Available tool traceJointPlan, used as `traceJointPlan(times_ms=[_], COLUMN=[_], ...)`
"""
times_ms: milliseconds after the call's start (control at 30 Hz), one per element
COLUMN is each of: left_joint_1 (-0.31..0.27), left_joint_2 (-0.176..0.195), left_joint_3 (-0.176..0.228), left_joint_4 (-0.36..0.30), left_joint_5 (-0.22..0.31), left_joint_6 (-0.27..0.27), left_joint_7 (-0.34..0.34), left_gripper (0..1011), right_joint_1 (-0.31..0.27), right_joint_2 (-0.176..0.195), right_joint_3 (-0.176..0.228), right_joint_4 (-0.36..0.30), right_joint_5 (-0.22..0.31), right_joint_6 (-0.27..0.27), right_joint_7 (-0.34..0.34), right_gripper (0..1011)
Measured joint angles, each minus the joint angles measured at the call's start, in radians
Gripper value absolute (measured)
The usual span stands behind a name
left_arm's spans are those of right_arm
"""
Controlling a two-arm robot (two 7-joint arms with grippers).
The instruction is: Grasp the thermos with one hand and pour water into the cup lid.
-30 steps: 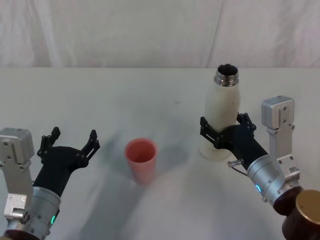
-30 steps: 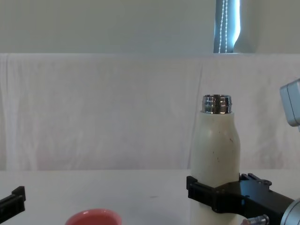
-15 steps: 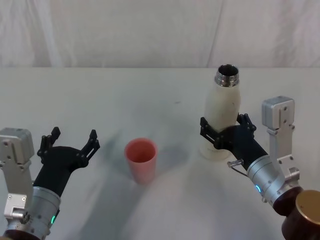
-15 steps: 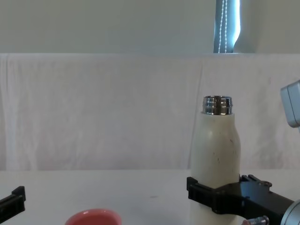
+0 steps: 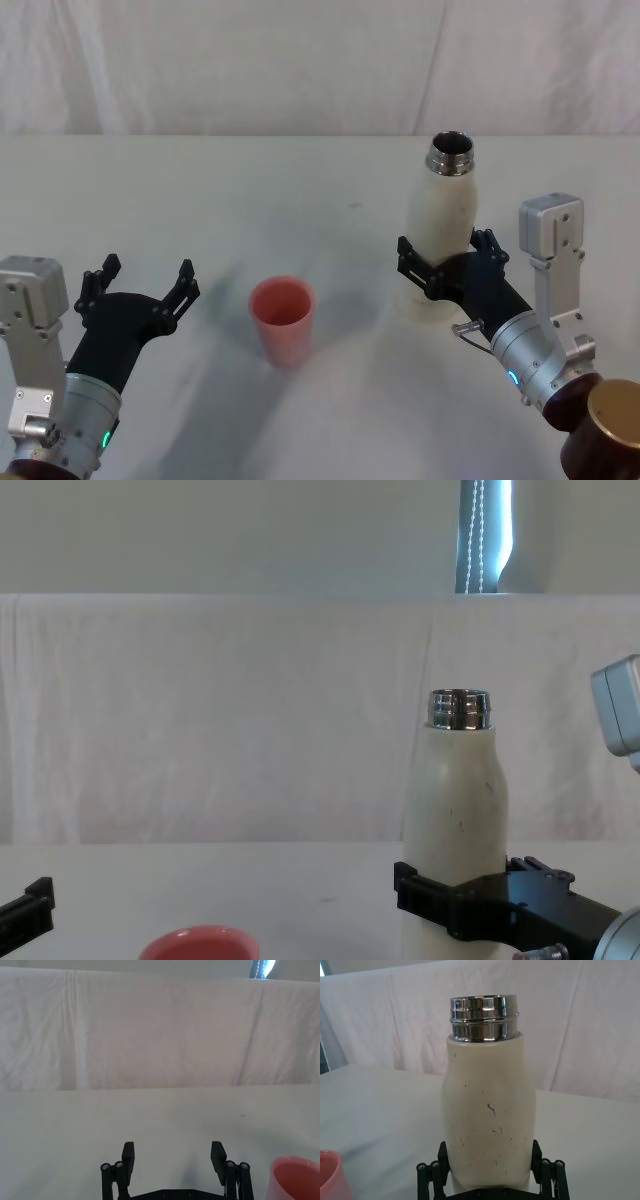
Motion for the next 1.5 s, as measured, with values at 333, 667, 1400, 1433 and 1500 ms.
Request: traceJointPlan(times_ms=[333,667,1400,1433,1500], left_joint_1=[0.0,0.0,0.0,0.0,0.0], left_joint_2=[0.0,0.0,0.0,0.0,0.0], left_joint_3=[0.0,0.0,0.0,0.0,0.0], left_joint_4=[0.0,0.0,0.0,0.0,0.0], left_joint_5=[0.0,0.0,0.0,0.0,0.0], left_joint_6=[0.0,0.0,0.0,0.0,0.0], left_joint_7=[0.0,0.0,0.0,0.0,0.0], left_gripper=[1001,1001,1001,1001,1001], right_joint_1=[0.001,0.002,-0.074,-0.085,-0.096], right_joint_2=[0.0,0.001,0.03,0.034,0.037], right_joint_3=[-0.002,-0.003,0.019,0.022,0.026], right_joint_4=[0.0,-0.001,-0.088,-0.098,-0.107], right_joint_5=[-0.001,-0.002,0.014,0.017,0.02], right_joint_6=[0.0,0.005,0.0,-0.004,-0.008], right_joint_7=[0.001,0.002,0.002,0.002,0.002], right_gripper=[1001,1001,1001,1001,1001])
